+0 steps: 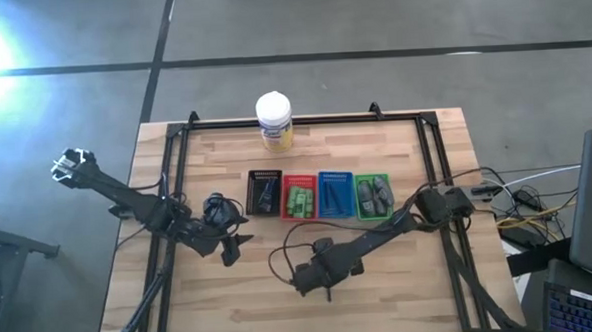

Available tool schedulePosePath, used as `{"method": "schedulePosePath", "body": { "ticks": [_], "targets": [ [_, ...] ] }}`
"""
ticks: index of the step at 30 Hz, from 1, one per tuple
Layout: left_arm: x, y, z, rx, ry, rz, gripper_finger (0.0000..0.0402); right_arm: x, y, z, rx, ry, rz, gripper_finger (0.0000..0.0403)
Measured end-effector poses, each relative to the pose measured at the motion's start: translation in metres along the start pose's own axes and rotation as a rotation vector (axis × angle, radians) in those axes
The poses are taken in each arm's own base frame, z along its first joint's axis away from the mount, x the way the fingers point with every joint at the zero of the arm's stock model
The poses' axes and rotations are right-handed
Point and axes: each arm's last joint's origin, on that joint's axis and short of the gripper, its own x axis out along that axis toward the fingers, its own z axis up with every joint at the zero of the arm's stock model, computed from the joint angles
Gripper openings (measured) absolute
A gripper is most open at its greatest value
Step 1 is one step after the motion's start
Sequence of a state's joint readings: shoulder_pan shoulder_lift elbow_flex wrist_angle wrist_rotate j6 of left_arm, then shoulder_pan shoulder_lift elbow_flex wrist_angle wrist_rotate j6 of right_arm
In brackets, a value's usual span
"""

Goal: Pick & Place Travel size toiletries
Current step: Put the blue razor into the blue basket

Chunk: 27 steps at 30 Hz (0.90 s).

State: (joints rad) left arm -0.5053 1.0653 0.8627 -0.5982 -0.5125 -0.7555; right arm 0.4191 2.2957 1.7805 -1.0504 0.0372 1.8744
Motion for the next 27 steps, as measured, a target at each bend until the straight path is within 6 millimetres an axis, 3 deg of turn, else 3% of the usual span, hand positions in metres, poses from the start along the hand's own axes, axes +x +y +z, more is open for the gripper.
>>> {"method": "schedulePosePath", "body": {
  "ticks": [5,11,13,16,19,23,27],
  "targets": [
    [0.0,0.0,0.0,0.005,0.001,0.001,0.0234,-0.002,-0.001,0.002,-0.096,0.008,-0.008,0.0025],
    [0.0,0.0,0.0,0.011,0.0,0.0,0.0234,-0.014,-0.005,0.005,-0.118,0.011,-0.004,0.002],
    [0.0,0.0,0.0,0.011,0.0,0.0,0.0234,-0.031,-0.009,0.008,-0.112,-0.011,0.021,0.002],
    [0.0,0.0,0.0,0.01,-0.001,-0.001,0.0234,-0.074,-0.019,0.02,-0.073,-0.059,0.1,0.0019],
    [-0.001,0.0,0.0,0.009,-0.005,0.0,0.0234,-0.108,-0.031,0.047,-0.027,-0.141,0.159,0.0019],
    [-0.001,0.0,0.001,0.013,-0.017,0.009,0.0234,-0.136,-0.048,0.1,0.009,-0.258,0.165,0.0014],
    [-0.001,0.0,0.001,0.015,-0.024,0.013,0.0234,-0.127,-0.061,0.162,0.006,-0.29,0.085,0.0008]
  ]
}}
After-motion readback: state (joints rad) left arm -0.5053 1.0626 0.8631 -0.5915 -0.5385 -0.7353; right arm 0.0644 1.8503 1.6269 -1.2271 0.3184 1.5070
